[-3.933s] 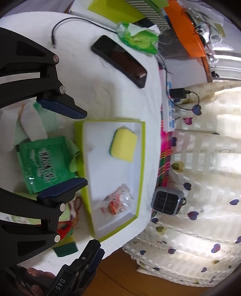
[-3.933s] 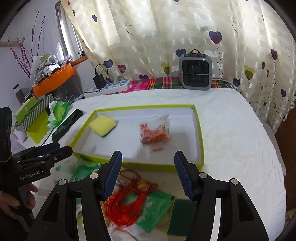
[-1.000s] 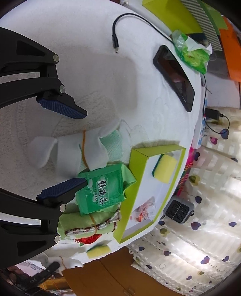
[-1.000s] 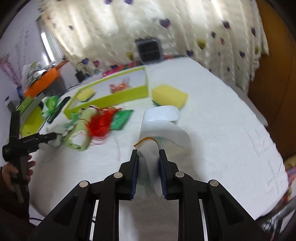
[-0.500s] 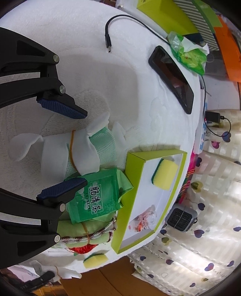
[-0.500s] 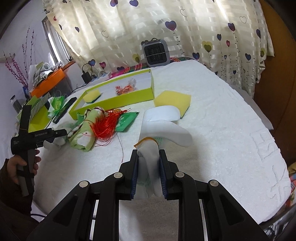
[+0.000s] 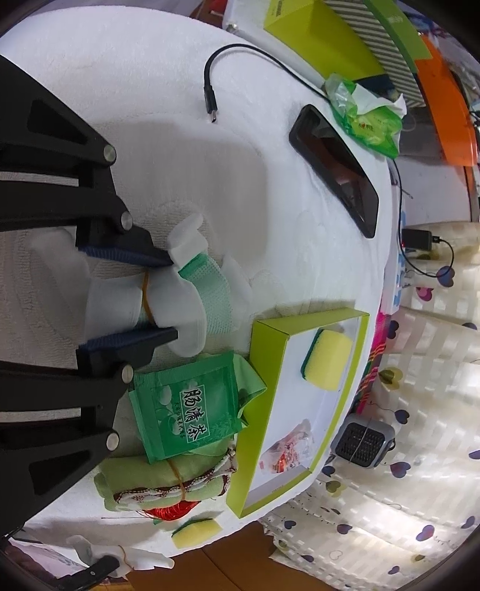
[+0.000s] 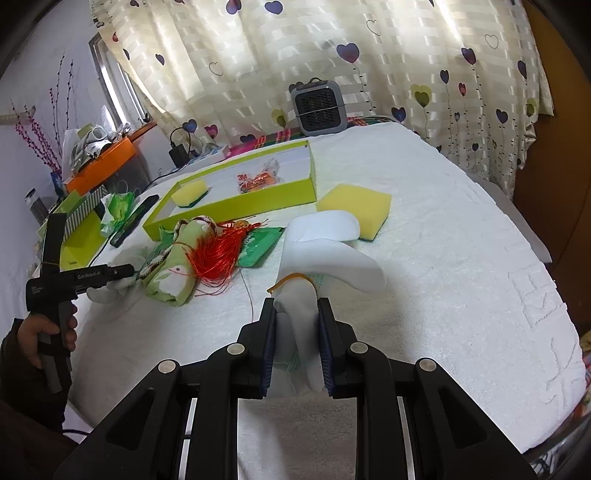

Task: Organize soft objects
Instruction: 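Grasp the white glove with green mesh using the left tool while the right tool holds its glove, then carry both held white gloves over the lime-green box, then lower the gloves into the box and open both tools to release them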

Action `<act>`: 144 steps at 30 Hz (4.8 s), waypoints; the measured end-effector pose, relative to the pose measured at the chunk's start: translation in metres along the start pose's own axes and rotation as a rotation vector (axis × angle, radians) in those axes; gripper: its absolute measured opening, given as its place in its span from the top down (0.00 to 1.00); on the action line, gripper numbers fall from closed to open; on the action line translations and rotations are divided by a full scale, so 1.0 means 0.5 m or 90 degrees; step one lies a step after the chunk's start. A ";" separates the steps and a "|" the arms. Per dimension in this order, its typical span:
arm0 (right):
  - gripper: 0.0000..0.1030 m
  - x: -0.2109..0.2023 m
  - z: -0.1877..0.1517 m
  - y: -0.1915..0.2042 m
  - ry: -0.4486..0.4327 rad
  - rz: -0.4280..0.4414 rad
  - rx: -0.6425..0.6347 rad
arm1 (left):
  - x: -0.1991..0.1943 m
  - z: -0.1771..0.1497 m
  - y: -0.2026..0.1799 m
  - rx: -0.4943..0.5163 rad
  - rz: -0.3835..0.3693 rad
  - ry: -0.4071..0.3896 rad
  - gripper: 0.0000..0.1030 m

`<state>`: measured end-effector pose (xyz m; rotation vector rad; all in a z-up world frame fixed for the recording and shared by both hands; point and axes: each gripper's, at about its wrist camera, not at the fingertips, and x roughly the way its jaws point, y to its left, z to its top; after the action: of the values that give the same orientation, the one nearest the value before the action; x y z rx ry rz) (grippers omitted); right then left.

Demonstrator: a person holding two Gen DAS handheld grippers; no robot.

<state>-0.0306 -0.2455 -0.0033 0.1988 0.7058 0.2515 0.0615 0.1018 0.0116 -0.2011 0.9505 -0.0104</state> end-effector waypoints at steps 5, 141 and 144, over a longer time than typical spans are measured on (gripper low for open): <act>0.79 0.001 0.000 0.001 0.000 0.002 -0.001 | -0.015 0.000 0.009 -0.007 0.002 -0.013 0.82; 0.45 0.324 0.313 0.062 0.076 -0.021 -0.145 | 0.142 0.252 -0.249 0.117 -0.087 0.014 0.55; 0.45 0.313 0.308 0.063 0.071 -0.021 -0.146 | 0.125 0.244 -0.248 0.120 -0.087 0.005 0.55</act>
<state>0.1808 -0.1840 0.0236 -0.0461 0.7840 0.3110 0.2066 -0.0055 0.0518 -0.0917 0.9359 -0.2260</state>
